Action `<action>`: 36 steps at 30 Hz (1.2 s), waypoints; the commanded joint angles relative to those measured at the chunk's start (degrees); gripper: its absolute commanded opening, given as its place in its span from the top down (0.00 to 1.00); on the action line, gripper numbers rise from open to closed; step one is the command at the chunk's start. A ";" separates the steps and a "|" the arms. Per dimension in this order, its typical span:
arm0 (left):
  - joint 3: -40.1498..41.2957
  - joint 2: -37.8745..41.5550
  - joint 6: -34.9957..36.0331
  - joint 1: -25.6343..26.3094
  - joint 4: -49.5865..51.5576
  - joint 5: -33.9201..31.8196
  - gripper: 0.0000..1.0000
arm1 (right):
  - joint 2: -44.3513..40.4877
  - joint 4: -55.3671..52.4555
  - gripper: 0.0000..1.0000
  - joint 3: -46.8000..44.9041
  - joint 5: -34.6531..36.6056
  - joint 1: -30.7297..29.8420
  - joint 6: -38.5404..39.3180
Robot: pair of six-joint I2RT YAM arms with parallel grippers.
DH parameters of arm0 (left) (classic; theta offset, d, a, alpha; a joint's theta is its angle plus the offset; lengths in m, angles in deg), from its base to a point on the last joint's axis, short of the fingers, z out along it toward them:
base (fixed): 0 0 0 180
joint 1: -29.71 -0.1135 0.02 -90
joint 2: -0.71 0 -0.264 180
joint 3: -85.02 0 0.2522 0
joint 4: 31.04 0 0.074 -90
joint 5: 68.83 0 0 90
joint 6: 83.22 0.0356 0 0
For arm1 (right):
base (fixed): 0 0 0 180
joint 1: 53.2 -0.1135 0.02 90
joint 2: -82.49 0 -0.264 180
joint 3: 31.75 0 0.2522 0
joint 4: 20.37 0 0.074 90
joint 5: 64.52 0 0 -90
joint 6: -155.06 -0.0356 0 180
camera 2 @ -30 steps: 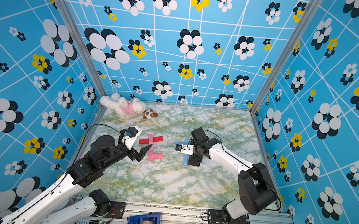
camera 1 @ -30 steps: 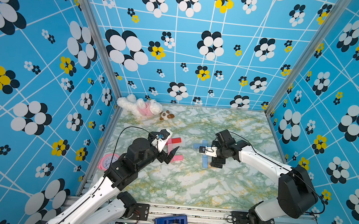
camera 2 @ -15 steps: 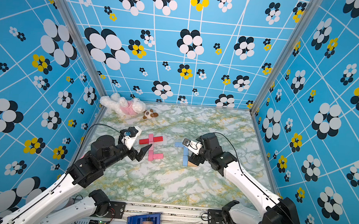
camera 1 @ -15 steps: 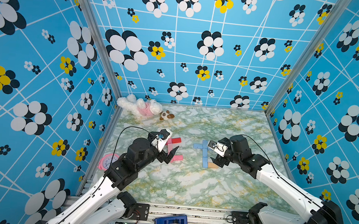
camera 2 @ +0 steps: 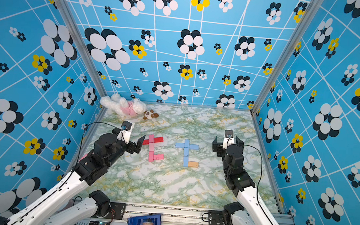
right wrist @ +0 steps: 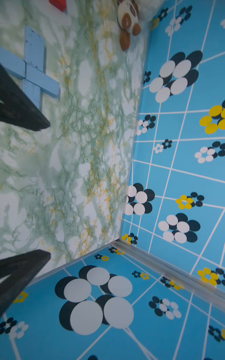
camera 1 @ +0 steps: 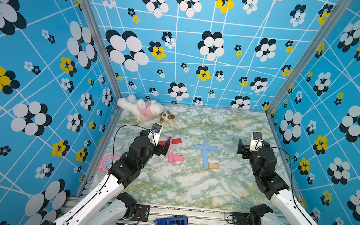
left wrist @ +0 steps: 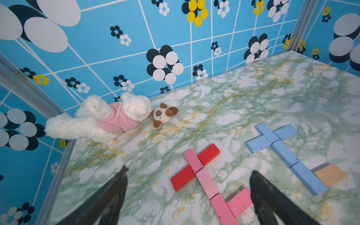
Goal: Assemble the letter t with building blocks
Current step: Reset both arms
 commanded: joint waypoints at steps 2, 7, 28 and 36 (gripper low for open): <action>-2.86 -3.71 -8.50 -5.82 -1.08 0.19 0.01 | 0.73 -4.79 0.01 -0.91 3.77 3.13 -9.63; 0.47 -7.10 -12.17 -8.39 -8.75 -2.54 0.01 | 4.58 2.45 0.01 -5.57 2.94 6.80 -12.16; 24.40 -42.84 -1.12 -22.13 -71.22 -3.06 0.01 | 41.44 67.74 0.01 -19.64 -5.92 8.75 0.42; 18.67 -41.63 -4.01 -27.33 -58.43 7.89 0.01 | 44.93 51.24 0.01 -10.02 -4.07 14.42 -6.77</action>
